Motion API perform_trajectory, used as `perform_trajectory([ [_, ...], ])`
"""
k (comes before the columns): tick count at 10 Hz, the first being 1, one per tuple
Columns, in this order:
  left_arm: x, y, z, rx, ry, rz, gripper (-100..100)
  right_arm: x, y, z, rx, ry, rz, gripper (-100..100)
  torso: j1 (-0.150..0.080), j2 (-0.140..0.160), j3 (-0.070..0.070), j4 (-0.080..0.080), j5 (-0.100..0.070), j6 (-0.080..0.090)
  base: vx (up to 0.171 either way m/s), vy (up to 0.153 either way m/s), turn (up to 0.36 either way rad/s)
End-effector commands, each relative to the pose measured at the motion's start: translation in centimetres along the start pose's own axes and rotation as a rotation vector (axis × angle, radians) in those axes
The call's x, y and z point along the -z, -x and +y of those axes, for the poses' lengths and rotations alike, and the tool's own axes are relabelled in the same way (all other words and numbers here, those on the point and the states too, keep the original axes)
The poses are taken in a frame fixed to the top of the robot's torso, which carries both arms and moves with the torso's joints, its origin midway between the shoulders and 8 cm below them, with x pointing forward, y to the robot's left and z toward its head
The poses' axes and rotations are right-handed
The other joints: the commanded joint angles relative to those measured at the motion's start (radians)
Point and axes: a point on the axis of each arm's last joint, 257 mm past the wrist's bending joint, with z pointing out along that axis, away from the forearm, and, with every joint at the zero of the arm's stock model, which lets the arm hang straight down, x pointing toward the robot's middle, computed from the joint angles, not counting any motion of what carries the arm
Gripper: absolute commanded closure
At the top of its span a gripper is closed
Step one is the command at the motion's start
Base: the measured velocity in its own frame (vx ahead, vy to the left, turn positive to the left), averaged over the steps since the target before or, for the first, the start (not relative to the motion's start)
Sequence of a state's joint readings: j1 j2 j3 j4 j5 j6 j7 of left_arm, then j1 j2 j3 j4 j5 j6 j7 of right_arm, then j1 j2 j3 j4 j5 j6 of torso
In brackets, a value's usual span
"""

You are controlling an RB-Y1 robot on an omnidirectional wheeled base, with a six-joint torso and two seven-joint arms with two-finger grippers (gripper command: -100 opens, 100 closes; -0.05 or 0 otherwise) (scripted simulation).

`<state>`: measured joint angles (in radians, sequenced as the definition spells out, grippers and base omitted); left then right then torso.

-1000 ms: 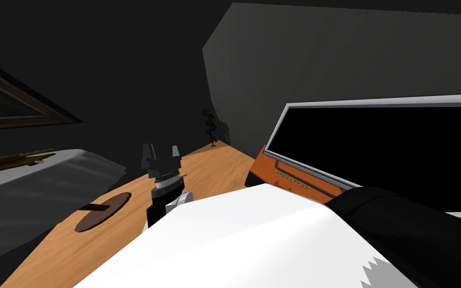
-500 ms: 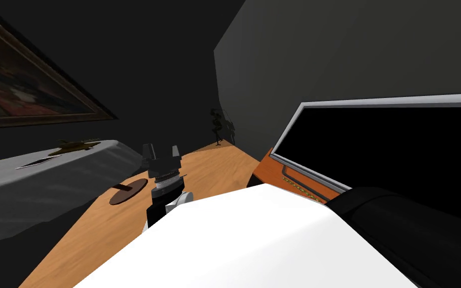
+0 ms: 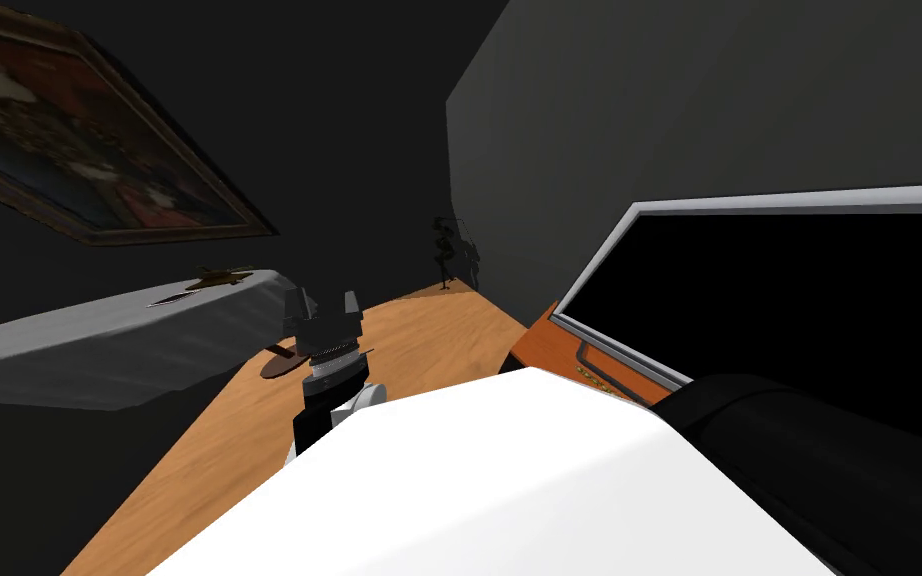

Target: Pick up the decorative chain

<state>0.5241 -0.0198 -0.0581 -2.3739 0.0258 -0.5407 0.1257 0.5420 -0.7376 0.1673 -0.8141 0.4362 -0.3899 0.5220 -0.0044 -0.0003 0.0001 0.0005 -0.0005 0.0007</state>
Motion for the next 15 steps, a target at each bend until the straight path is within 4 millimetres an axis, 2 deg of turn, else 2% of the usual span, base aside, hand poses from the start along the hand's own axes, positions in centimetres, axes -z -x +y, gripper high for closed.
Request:
perform_trajectory([
  [1, 0.0, 0.0, 0.0, 0.000, 0.000, 0.000, 0, 0.5, -1.5, -1.4, 0.015, -0.026, 0.029, -100, 0.000, 0.000, 0.000, 0.000, 0.000, 0.000, -0.010, -0.051, 0.191],
  [2, 0.0, 0.0, 0.0, 0.000, 0.000, 0.000, 0, 0.6, -1.7, -1.6, 0.014, -0.030, 0.035, -100, -0.001, 0.000, 0.000, 0.000, 0.000, 0.002, -0.004, -0.031, -0.038],
  [3, 0.0, 0.0, 0.0, 0.000, 0.000, 0.000, 0, 1.3, -3.0, -3.1, 0.048, -0.058, 0.069, -100, 0.000, 0.000, 0.000, 0.000, -0.001, 0.002, -0.009, -0.043, 0.251],
  [5, 0.0, 0.0, 0.0, 0.000, 0.000, 0.000, 0, 1.5, -3.4, -3.4, 0.046, -0.064, 0.078, -100, -0.002, 0.000, 0.000, 0.000, -0.001, 0.001, -0.010, -0.047, 0.105],
  [6, 0.0, 0.0, 0.0, 0.000, 0.000, 0.000, 0, 2.4, -5.0, -4.9, 0.075, -0.093, 0.118, -100, 0.000, 0.000, 0.000, 0.000, -0.001, 0.002, -0.012, -0.045, 0.269],
  [7, 0.0, 0.0, 0.0, 0.000, 0.000, 0.000, 0, 2.9, -5.9, -5.6, 0.070, -0.107, 0.138, -100, -0.001, 0.000, 0.000, 0.000, 0.000, 0.001, -0.015, -0.055, 0.177],
  [10, 0.0, 0.0, 0.0, 0.000, 0.000, 0.000, 0, 6.0, -11.2, -8.9, 0.121, -0.180, 0.267, -100, -0.007, 0.002, 0.001, 0.000, -0.002, 0.001, -0.043, -0.133, 0.376],
  [11, 0.0, 0.0, 0.0, 0.000, 0.000, 0.000, 0, 6.0, -11.2, -8.9, 0.121, -0.180, 0.267, -100, -0.010, 0.003, 0.002, 0.000, -0.002, 0.001, -0.040, -0.137, 0.086],
  [13, 0.0, 0.0, 0.0, 0.000, 0.000, 0.000, 0, 7.5, -14.2, -9.4, 0.135, -0.199, 0.333, -100, -0.005, 0.001, 0.000, 0.000, -0.002, 0.001, -0.033, -0.098, 0.263],
  [15, 0.0, 0.0, 0.0, 0.000, 0.000, 0.000, 0, 7.5, -14.2, -9.4, 0.135, -0.199, 0.333, -100, -0.005, 0.001, 0.000, 0.000, -0.002, 0.002, -0.030, -0.071, 0.025],
])
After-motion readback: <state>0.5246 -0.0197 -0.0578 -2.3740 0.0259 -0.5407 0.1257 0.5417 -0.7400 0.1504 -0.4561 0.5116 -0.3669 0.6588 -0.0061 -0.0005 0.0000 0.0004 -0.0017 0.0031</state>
